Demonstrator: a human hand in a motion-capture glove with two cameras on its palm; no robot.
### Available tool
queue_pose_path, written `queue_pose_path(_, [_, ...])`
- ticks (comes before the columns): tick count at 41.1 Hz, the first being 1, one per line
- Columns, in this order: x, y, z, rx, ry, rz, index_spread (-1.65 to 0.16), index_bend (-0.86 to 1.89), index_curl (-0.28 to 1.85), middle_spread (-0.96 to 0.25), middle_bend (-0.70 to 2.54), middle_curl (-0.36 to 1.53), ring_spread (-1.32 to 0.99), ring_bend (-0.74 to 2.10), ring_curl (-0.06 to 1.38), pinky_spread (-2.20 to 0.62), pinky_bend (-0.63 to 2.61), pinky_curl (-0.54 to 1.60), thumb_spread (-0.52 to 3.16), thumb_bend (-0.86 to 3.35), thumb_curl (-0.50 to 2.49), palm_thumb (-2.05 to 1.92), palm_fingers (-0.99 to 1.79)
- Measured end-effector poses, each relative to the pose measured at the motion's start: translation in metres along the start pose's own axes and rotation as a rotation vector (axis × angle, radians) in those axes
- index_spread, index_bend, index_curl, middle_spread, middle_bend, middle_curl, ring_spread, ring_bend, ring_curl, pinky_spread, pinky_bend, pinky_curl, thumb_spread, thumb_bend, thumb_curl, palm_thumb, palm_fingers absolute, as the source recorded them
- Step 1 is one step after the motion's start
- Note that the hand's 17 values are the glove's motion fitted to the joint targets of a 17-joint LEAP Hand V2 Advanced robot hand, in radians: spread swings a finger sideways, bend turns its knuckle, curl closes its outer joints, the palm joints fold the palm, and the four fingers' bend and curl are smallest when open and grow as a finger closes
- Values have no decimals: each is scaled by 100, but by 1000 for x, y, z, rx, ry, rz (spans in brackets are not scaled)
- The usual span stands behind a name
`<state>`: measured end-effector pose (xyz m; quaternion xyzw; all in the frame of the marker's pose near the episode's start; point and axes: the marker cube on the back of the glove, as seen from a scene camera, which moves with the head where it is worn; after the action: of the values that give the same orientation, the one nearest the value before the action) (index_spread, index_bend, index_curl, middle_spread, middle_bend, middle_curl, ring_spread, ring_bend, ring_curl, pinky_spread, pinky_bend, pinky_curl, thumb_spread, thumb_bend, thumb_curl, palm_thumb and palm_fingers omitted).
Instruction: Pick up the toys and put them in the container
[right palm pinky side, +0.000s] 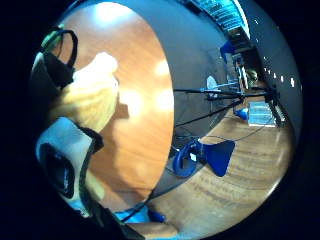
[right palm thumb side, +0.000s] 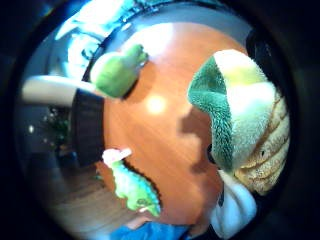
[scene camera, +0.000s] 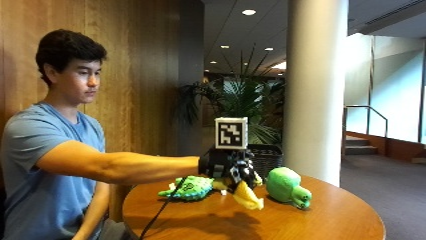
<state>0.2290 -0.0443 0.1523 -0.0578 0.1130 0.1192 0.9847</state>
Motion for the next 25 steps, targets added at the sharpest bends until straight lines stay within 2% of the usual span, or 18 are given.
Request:
queue_pose_path(2, [-4, 4, -20, 13, -3, -28, -37, 44, 43, -39, 67, 54, -43, 84, 47, -42, 102, 38, 87, 32, 63, 72, 101])
queue_pose_path(7, [-22, 23, -84, 54, -46, -239, -37, 44, 47, -42, 68, 58, -44, 85, 49, -42, 104, 40, 83, 30, 67, 72, 99])
queue_pose_path(14, [-58, 36, -161, 129, -49, -127, -38, 44, 53, -44, 68, 63, -46, 88, 51, -43, 107, 42, 78, 29, 72, 71, 97])
queue_pose_path(21, [-107, 53, -224, 192, -148, -202, -39, 43, 60, -46, 67, 67, -46, 90, 53, -43, 108, 43, 74, 28, 77, 71, 95])
queue_pose_path(25, [-143, 63, -228, 188, -115, -217, -39, 43, 64, -48, 67, 70, -46, 91, 53, -43, 109, 43, 72, 27, 80, 71, 94])
